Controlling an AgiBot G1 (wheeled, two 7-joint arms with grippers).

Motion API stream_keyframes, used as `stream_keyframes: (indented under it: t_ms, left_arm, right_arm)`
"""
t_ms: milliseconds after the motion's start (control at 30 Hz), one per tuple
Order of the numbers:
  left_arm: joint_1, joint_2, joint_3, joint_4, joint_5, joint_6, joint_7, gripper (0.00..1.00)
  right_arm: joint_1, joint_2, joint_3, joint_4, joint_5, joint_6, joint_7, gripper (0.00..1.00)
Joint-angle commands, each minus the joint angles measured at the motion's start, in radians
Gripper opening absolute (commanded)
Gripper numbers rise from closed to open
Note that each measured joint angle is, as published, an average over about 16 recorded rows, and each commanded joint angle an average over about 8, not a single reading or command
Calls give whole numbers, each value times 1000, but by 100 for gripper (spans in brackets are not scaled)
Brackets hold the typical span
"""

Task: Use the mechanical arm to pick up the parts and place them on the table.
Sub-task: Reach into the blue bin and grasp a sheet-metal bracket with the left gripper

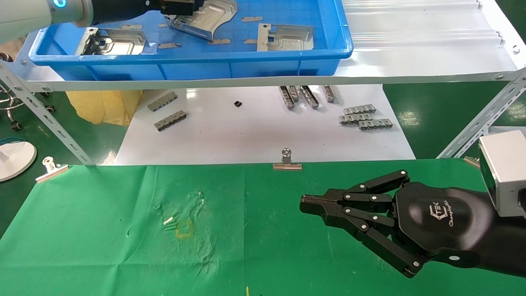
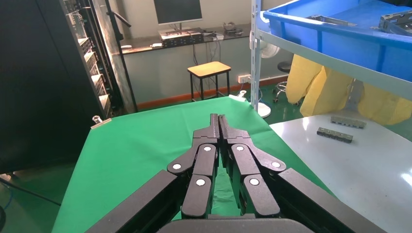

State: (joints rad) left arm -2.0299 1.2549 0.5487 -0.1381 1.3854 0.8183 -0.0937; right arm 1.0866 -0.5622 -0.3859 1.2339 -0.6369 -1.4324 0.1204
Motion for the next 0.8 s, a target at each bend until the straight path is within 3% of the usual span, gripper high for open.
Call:
stream_keyframes:
  t_ms: [33,67,800]
  left_arm:
    - [-14,25,4,49,10,-53,1,12]
    - [-16,31,6,61,14,-61,1,0]
    - [-13,67,8,118,16,-88,5,0]
  right_arm:
    - [0,0,0,0,0,0,0,100]
    - [0,0,0,0,0,0,0,100]
    - [0,0,0,0,0,0,0,100]
